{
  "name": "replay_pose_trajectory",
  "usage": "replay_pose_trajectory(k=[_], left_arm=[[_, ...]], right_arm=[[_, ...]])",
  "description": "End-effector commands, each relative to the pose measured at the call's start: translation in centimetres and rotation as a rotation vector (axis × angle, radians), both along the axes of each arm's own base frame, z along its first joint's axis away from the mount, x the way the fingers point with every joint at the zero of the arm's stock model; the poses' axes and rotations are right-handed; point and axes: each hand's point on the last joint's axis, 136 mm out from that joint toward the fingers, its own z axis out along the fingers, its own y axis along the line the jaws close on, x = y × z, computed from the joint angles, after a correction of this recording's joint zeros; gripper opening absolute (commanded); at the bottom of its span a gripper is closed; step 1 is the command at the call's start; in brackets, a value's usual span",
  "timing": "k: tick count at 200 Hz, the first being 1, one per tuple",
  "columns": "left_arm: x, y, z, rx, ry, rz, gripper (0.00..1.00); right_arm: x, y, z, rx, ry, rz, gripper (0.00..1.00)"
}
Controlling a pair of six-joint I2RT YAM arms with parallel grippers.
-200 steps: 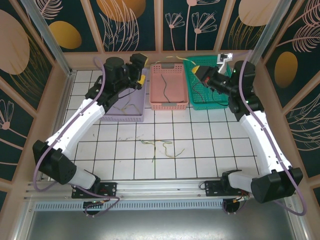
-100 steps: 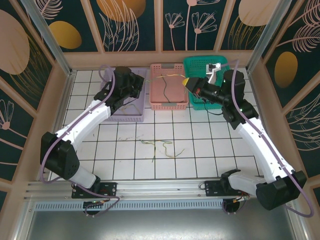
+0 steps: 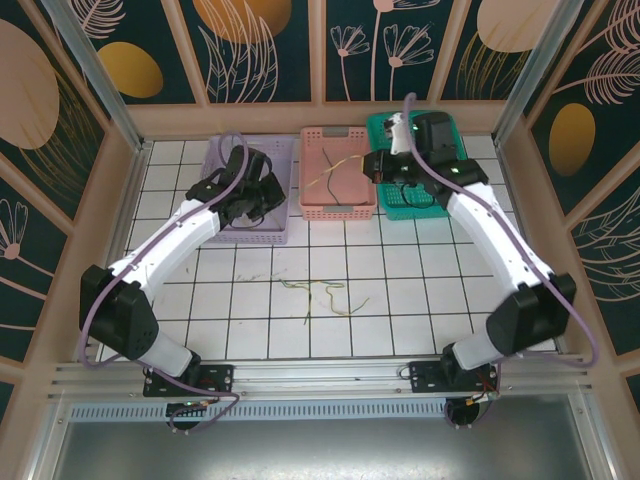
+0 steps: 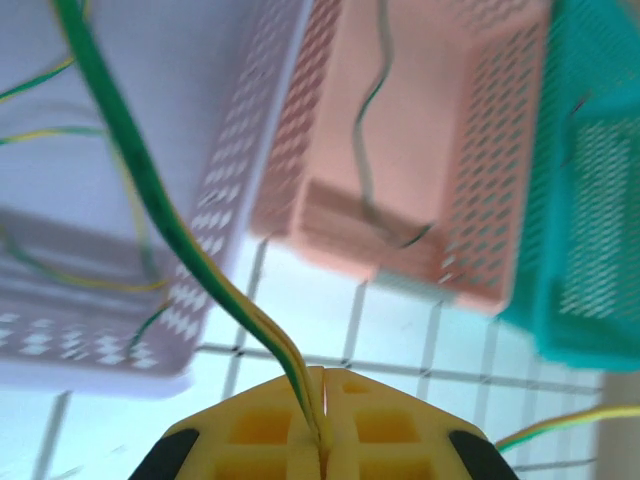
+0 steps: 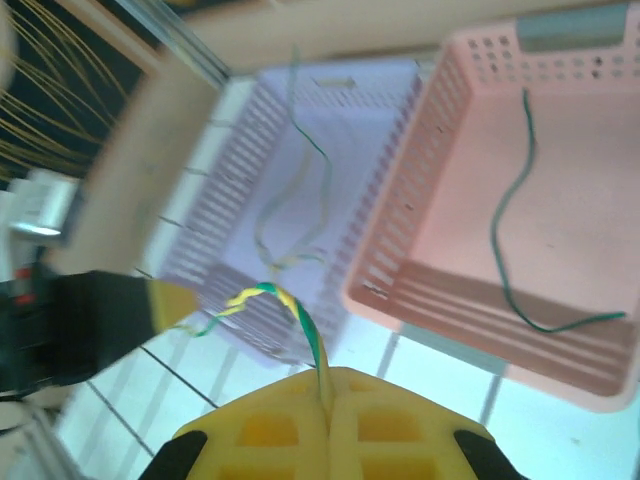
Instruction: Untangle the cables
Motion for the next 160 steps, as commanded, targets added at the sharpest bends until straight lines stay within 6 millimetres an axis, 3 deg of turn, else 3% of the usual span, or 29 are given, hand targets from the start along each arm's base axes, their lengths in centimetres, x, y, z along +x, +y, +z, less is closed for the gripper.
replay_pose_trajectory(k=[1,19,32,50,68,93,111,129,151,154,160], left_arm=[[-5.3,0.8,-3.8,0.141,0.148,-0.243,0.0],[-6.5,0.9,-5.2,0.136,0.214,-0.266,0.0],[-5.8,1.4,-4.9,0.109,0.227,-0.214,0.0],[-3.1,3.4,-3.1,-0.001,0.202,-0.062,0.0],[0.2,6.7,-0.8,-0.126,0.139,0.113,0.0],[4.4,11.5,2.0,-0.184,0.051,0.307,0.0],[6.7,14.2,2.9,-0.13,-0.002,0.416,0.0],[8.9,15.5,2.5,-0.089,-0.024,0.488,0.0],[11.0,17.3,2.1,-0.031,-0.054,0.587,0.0],[11.5,17.6,0.8,-0.007,-0.031,0.6,0.0],[12.0,18.1,0.6,0.022,-0.03,0.621,0.0]], right_arm=[[2.1,0.8,-1.2,-0.165,-0.114,0.119,0.0],[4.3,3.2,-1.9,-0.227,-0.136,0.177,0.0],[6.6,3.4,-2.3,-0.297,-0.123,0.107,0.13],[9.4,2.2,-0.7,-0.312,-0.12,-0.057,0.34],[10.3,0.2,2.1,-0.255,-0.131,-0.187,0.47],[9.5,-2.2,5.6,-0.149,-0.141,-0.268,0.51],[7.9,-2.3,7.2,-0.09,-0.146,-0.264,0.51],[5.5,-1.8,8.5,-0.01,-0.152,-0.242,0.51],[2.8,-0.7,8.2,0.077,-0.127,-0.209,0.51],[2.5,-0.5,8.1,0.082,-0.122,-0.206,0.51],[1.9,-0.1,7.7,0.086,-0.112,-0.199,0.51]])
